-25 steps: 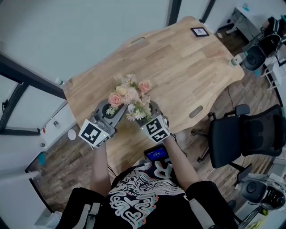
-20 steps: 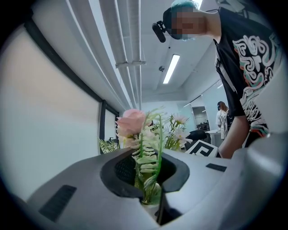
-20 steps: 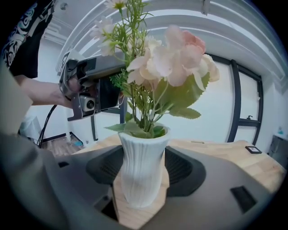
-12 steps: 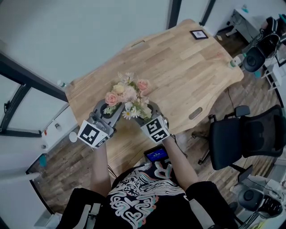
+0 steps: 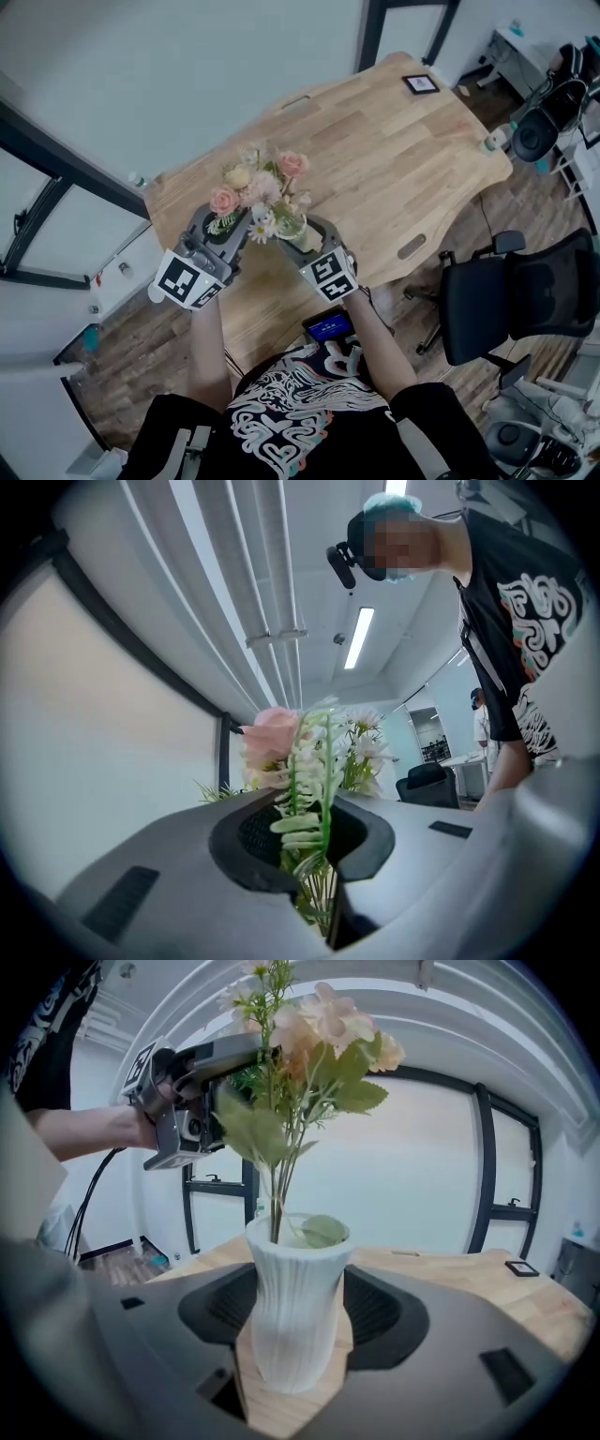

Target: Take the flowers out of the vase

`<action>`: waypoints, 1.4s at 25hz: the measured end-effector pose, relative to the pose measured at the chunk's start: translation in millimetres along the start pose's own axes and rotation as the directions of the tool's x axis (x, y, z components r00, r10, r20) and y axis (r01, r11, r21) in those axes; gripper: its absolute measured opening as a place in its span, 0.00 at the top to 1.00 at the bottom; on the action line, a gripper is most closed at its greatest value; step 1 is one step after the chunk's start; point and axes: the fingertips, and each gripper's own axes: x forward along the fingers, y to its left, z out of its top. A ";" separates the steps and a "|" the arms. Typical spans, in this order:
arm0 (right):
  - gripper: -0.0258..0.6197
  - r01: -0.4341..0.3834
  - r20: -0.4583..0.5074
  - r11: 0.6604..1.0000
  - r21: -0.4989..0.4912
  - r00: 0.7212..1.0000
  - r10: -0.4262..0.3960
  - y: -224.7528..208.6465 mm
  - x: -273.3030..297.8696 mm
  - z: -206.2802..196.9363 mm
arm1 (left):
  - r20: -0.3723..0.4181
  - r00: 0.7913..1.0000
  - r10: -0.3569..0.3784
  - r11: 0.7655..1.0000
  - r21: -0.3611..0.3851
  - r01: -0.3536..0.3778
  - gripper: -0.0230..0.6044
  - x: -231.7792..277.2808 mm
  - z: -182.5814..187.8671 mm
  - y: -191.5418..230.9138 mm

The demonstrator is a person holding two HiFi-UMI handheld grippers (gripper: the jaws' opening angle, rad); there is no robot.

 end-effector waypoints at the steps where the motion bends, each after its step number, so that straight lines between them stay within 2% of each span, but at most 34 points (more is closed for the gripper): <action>1: 0.52 0.005 0.001 1.000 0.002 1.000 -0.005 -0.7 -0.1 0.0 | 0.011 1.000 0.005 1.000 -0.004 -0.005 0.87 -1.0 4.6 2.9; 12: 0.52 0.031 -0.027 1.000 0.001 0.999 -0.031 -3.5 -1.0 -4.1 | 0.021 0.999 0.035 0.999 0.000 -0.035 0.87 1.2 34.5 21.9; 21: 0.52 0.061 0.001 0.998 0.012 0.998 -0.061 -4.0 -12.5 8.1 | 0.018 0.999 0.028 1.000 0.004 -0.028 0.87 3.2 58.2 25.8; 26: 0.52 0.093 0.051 0.994 0.055 0.994 -0.096 -3.4 -33.0 26.3 | 0.033 0.999 0.036 0.999 0.016 -0.036 0.87 -4.5 74.1 30.6; 35: 0.52 0.126 0.157 0.991 0.040 0.979 -0.131 -3.2 -62.9 58.6 | 0.052 0.997 0.052 0.997 0.058 -0.055 0.87 -10.5 104.2 30.0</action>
